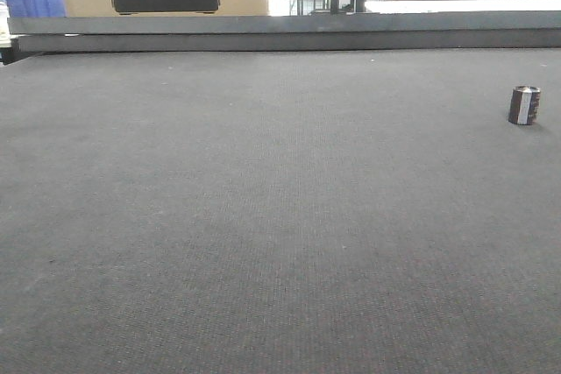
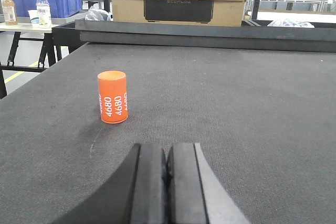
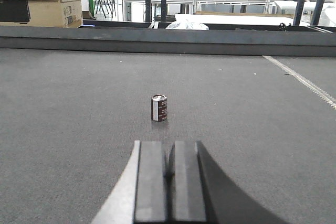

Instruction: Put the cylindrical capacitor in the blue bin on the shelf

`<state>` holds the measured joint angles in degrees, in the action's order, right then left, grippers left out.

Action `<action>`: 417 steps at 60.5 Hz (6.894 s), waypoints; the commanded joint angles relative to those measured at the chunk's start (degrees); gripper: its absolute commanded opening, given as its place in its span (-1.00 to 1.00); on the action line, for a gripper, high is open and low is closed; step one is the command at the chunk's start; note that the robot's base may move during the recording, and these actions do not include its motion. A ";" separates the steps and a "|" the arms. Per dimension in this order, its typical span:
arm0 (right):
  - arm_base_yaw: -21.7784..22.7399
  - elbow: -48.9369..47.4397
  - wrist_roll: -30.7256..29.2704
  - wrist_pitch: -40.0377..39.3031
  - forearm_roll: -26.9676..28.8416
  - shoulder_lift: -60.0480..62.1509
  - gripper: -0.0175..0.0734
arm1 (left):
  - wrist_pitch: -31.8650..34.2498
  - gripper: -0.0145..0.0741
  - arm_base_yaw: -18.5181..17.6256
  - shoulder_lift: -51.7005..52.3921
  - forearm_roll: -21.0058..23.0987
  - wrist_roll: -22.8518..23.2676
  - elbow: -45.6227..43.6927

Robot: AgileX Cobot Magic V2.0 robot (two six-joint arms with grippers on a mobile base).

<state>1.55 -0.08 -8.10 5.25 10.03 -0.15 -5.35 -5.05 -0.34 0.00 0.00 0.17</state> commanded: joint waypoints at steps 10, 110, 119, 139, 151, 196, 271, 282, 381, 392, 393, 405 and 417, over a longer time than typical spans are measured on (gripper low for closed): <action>0.01 0.08 -0.17 -1.08 -0.19 0.15 -0.97 | 0.76 -0.92 0.00 0.34 0.34 0.00 -0.17; 0.01 -41.11 -0.17 10.35 -0.42 -37.13 -0.97 | -13.33 0.34 0.10 -17.12 0.00 0.00 -34.67; 0.01 -41.11 -0.17 10.58 -0.42 -41.45 -0.95 | -13.33 0.33 0.10 -17.23 0.00 0.00 -34.67; 0.01 -41.11 -0.17 7.83 -0.42 -48.84 0.64 | -13.33 0.33 -0.01 -17.20 0.00 0.00 -34.67; 0.01 -38.85 -0.17 3.54 -0.42 -53.61 0.64 | -13.33 0.33 -0.01 -17.20 0.00 0.00 -34.67; 0.01 -36.46 -0.17 -59.21 -4.72 -100.41 0.64 | -13.33 0.33 -0.01 -17.20 -0.84 0.00 -34.67; 0.01 -55.18 0.08 -52.71 -5.39 -117.05 -0.79 | -13.33 0.33 -0.01 -17.20 -1.74 0.00 -34.55; 0.01 -53.99 0.08 -47.47 -5.39 -107.41 -0.85 | -13.20 0.33 0.49 -17.93 -6.79 0.00 -32.86; 0.01 -42.55 0.08 -16.00 -5.39 -55.09 -0.86 | 36.87 0.68 8.79 -107.59 2.70 0.00 -51.77; 0.01 -42.55 0.08 -16.00 -5.39 -55.09 -0.86 | 39.79 0.68 8.79 -110.89 2.70 0.00 -52.45; 0.01 -42.55 0.08 -16.00 -5.39 -55.09 -0.86 | 40.27 0.68 8.79 -111.20 2.70 0.00 -52.45; 0.01 -42.55 0.08 -16.00 -5.39 -55.09 -0.86 | 43.24 0.68 8.79 -114.21 2.70 0.00 -52.45; 0.01 -42.55 0.08 -15.88 -5.39 -55.09 -0.86 | 47.74 0.60 8.79 -114.72 2.70 0.00 -52.45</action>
<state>1.55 -42.80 -7.95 -9.68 4.55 -55.79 39.12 3.92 -115.06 2.80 0.00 -51.94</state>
